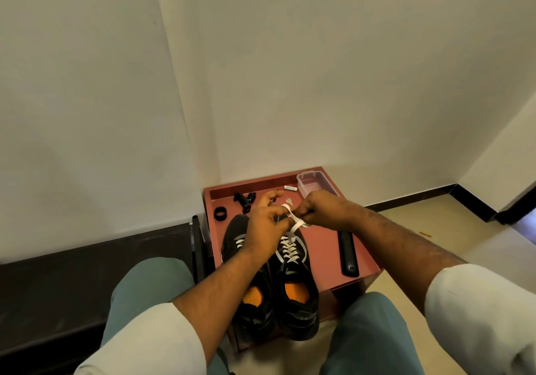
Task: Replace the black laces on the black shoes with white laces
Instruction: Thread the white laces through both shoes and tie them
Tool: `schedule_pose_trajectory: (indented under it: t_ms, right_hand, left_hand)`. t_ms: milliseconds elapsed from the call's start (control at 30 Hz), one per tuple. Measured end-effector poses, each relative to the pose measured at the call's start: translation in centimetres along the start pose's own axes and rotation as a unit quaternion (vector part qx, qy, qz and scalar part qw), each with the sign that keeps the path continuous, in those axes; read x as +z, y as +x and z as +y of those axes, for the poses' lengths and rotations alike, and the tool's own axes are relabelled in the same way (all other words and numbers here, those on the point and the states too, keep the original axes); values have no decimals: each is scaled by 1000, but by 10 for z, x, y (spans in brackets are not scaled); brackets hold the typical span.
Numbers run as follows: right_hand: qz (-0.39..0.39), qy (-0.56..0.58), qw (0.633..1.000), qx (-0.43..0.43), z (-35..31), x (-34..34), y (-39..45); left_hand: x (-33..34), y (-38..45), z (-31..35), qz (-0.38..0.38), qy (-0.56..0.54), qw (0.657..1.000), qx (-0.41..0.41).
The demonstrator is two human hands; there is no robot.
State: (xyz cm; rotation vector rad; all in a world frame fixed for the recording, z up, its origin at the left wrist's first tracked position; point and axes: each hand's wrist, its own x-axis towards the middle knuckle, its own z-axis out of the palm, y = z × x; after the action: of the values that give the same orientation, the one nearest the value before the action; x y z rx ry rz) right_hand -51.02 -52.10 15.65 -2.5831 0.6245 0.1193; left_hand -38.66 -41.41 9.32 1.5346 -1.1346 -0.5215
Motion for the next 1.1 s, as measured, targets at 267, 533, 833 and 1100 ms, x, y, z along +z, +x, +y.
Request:
schedule_pose_trajectory:
  t_ms: [267,533,833,1100]
  right_hand:
    - [46,179,983,18,15,13,-4]
    - [155,119,961,194,89,19,-31]
    - [258,22,919,298,120,62,-35]
    - [193,336,817,426,58,159,-17]
  left_hand:
    - [-23,3,-9,-51,196,968,151]
    - [-109,19,-43,65,-46,979,-186]
    - [-102,-1,-70,129,282,940,-143]
    - [10,-25,-50,-150,-4,850,-506]
